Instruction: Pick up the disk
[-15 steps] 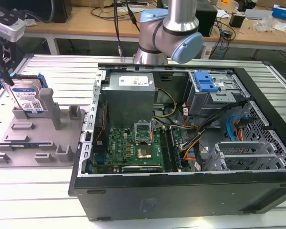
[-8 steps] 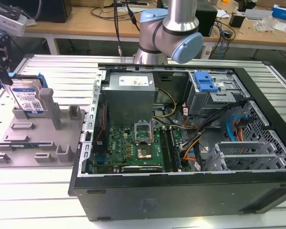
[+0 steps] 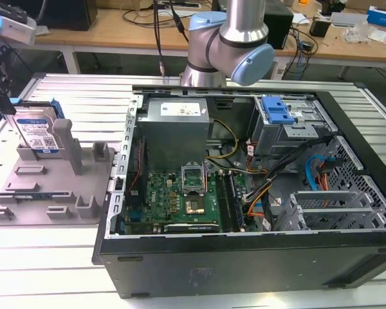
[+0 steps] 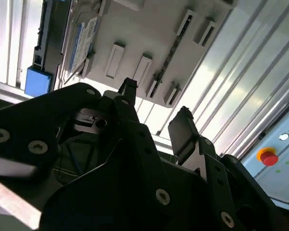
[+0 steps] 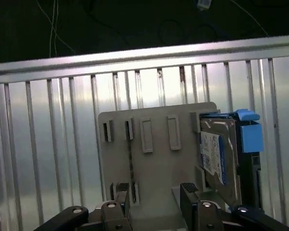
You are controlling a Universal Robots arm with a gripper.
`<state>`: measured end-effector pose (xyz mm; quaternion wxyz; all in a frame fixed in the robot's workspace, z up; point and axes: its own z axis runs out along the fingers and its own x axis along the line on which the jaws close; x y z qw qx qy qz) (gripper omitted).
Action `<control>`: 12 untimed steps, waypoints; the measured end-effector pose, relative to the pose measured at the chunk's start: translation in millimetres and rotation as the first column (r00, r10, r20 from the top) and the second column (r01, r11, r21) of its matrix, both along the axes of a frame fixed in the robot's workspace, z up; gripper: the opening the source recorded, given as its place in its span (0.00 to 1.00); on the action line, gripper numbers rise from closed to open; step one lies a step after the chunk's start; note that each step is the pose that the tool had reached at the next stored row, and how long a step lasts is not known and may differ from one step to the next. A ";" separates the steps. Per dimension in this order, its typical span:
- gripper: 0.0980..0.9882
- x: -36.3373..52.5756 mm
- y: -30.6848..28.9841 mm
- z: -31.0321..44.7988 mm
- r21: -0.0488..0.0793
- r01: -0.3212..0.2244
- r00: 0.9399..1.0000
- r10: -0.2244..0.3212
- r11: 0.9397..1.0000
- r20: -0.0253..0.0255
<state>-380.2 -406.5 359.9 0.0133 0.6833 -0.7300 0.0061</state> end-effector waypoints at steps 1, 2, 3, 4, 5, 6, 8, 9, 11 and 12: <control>0.50 0.0 0.0 -0.2 0.000 -0.041 0.999 0.041 0.999 0.007; 0.50 0.0 0.0 -0.2 0.000 -0.057 0.998 0.057 0.998 0.010; 0.50 0.0 0.0 -0.2 -0.001 -0.085 0.996 0.085 0.996 0.017; 0.50 0.1 -0.1 -0.2 -0.001 -0.102 0.995 0.102 0.995 0.021; 0.50 0.1 -0.1 -0.3 -0.001 -0.103 0.994 0.103 0.995 0.021; 0.50 0.1 -0.1 -0.2 -0.001 -0.104 0.994 0.104 0.995 0.021; 0.50 0.2 -0.1 -0.2 -0.002 -0.093 0.995 0.093 0.996 0.021; 0.50 0.2 -0.1 -0.2 -0.002 -0.078 0.997 0.078 0.997 0.021; 0.50 0.2 0.0 -0.4 -0.001 -0.041 0.999 0.041 0.999 0.021; 0.50 0.2 0.0 -0.4 -0.001 -0.025 0.999 0.025 1.000 0.021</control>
